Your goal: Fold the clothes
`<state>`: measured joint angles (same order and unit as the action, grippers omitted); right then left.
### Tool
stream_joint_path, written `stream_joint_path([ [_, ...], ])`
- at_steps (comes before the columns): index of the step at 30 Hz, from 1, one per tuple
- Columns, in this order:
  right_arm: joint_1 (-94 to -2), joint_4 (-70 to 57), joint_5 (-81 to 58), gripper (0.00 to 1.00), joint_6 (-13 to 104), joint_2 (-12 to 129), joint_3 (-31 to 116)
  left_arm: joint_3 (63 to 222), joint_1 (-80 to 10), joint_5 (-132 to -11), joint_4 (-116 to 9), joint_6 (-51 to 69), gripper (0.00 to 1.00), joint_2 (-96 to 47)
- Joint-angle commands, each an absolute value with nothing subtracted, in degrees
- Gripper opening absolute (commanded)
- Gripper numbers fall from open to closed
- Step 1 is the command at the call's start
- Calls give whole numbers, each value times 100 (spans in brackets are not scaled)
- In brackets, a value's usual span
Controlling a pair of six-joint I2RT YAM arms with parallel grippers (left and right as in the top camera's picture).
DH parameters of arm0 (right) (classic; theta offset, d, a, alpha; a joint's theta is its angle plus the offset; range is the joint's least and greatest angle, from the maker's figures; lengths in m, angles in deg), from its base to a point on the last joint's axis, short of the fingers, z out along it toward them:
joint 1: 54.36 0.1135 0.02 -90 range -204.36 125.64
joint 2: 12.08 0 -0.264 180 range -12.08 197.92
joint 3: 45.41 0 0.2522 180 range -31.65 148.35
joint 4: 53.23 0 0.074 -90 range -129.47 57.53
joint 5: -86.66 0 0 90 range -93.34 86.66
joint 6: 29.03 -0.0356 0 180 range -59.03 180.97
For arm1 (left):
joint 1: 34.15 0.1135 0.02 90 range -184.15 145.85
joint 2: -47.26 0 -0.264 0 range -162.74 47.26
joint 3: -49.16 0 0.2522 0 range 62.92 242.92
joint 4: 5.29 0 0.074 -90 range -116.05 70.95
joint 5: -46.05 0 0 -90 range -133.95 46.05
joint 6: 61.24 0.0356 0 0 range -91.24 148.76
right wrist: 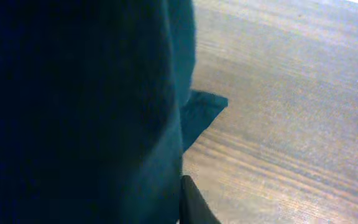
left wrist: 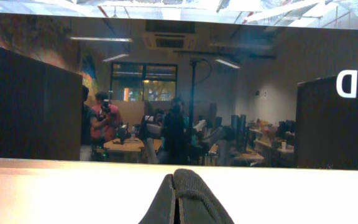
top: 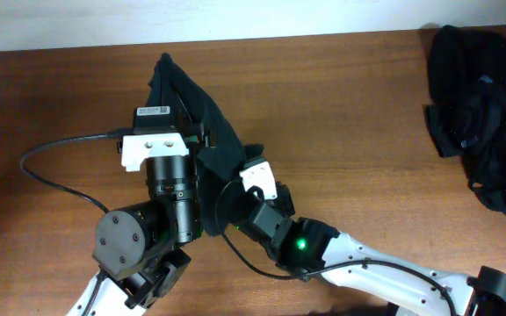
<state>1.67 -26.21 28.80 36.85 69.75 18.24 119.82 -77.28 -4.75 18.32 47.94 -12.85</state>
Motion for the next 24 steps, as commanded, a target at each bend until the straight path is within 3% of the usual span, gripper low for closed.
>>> stream_joint_path([
  [1, 40, -2650, 3016, 4, 3716, 6961, 1781, 12116, -7700, -538, 1862, 4864, 1, -1259],
  [9, -50, -2903, 3040, 4, 4815, 6736, 1818, 12116, -7700, -519, 1777, 4861, 1, -1259],
  [16, -384, -2901, 3117, 4, 5128, 5707, 1916, 12116, -7700, -519, 1661, 4861, 1, -1261],
  [24, -957, -2750, 2953, 4, 6456, 4695, 1918, 12116, -7700, -521, 1478, 4861, 1, -1261],
])
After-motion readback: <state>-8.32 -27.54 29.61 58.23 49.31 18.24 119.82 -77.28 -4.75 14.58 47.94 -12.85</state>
